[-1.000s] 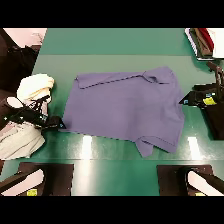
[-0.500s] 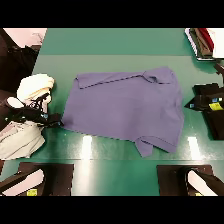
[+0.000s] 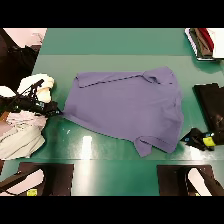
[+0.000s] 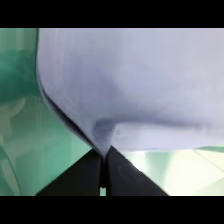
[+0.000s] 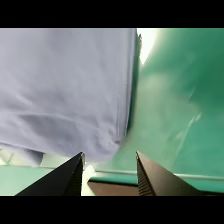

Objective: Fold the shirts.

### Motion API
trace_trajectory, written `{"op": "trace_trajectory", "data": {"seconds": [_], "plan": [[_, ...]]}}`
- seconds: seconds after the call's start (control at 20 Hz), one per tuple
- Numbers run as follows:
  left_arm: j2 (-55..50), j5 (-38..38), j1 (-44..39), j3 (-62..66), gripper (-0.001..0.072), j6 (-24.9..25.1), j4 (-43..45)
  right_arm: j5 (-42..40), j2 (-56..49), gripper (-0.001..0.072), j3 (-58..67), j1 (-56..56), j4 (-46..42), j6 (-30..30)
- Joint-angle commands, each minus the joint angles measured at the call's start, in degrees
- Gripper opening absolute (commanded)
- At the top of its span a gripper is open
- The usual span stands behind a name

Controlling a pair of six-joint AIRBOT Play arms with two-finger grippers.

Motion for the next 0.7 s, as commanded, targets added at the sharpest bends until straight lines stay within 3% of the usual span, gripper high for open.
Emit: {"op": "trace_trajectory", "data": {"seconds": [0.0, 0.45, 0.6, 0.65], "plan": [[0.04, 0.33, -0.04, 0.76, 0.0024, 0.17, -1.29, -1.20, -0.74, 0.0385, -4.02, 0.31, 2.58, 1.57], [0.04, -1.14, -0.04, 0.76, 0.0024, 1.20, -1.31, -5.55, -11.69, 0.0363, -3.04, 11.93, -0.17, 6.93], [0.04, -1.14, -0.04, 0.76, 0.0023, 1.22, -1.31, -7.50, -9.49, 0.0249, -3.02, 13.18, -0.31, 6.91], [0.04, -1.11, -0.02, 0.85, 0.0023, 1.20, -1.33, -8.04, -7.41, 0.0092, -2.82, 13.14, -0.24, 6.91]]}}
